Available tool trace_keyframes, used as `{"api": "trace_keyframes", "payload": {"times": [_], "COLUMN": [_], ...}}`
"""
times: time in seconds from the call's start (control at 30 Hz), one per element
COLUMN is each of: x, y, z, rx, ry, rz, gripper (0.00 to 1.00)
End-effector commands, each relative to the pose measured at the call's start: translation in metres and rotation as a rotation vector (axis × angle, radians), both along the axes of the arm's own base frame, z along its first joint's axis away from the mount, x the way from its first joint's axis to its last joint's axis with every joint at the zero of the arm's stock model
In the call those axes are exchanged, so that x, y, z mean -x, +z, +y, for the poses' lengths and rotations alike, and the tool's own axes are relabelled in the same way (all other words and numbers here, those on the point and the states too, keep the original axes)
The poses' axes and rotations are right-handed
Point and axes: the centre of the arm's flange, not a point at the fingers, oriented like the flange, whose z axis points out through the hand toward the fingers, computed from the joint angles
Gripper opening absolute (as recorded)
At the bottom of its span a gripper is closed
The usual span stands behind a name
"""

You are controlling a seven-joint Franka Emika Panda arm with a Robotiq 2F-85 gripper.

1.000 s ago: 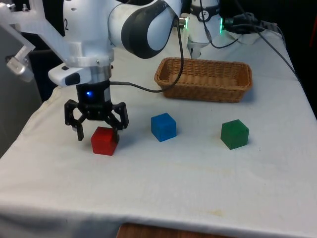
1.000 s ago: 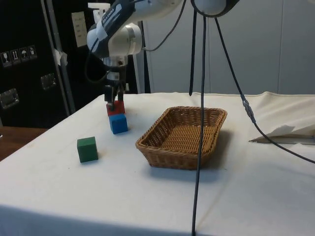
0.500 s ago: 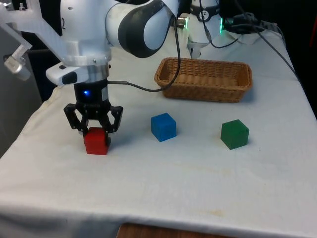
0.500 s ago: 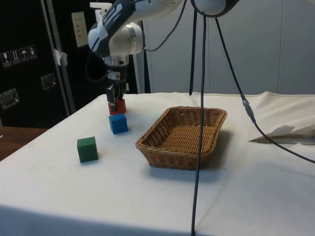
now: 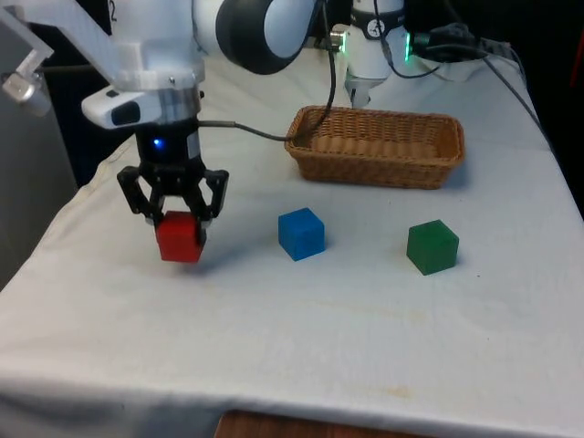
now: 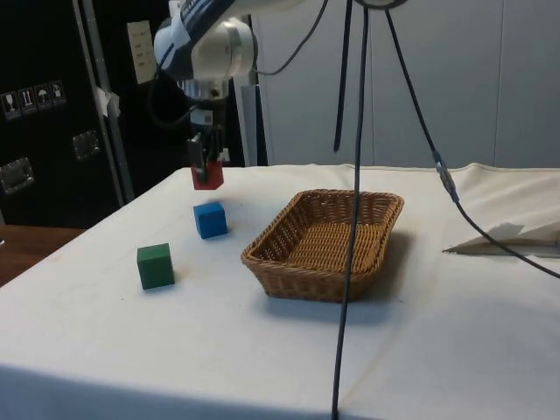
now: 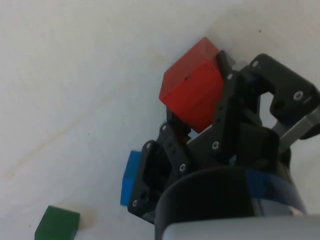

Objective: Pick up exactly two blocks and place them into the basket.

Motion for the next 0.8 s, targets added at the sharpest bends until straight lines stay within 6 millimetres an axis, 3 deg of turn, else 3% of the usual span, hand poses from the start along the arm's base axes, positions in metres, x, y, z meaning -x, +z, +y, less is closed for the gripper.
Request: {"api": "trace_keyframes", "payload": {"times": [0.0, 0.37, 0.77], "x": [0.003, 0.024, 0.045], "y": [0.005, 0.035, 0.050], "z": [0.001, 0.001, -0.001], "rx": [0.006, -0.007, -0.026], "ry": [-0.003, -0.023, -0.033], "rz": [0.000, 0.002, 0.011], "gripper": [0.00, 0.00, 0.00]}}
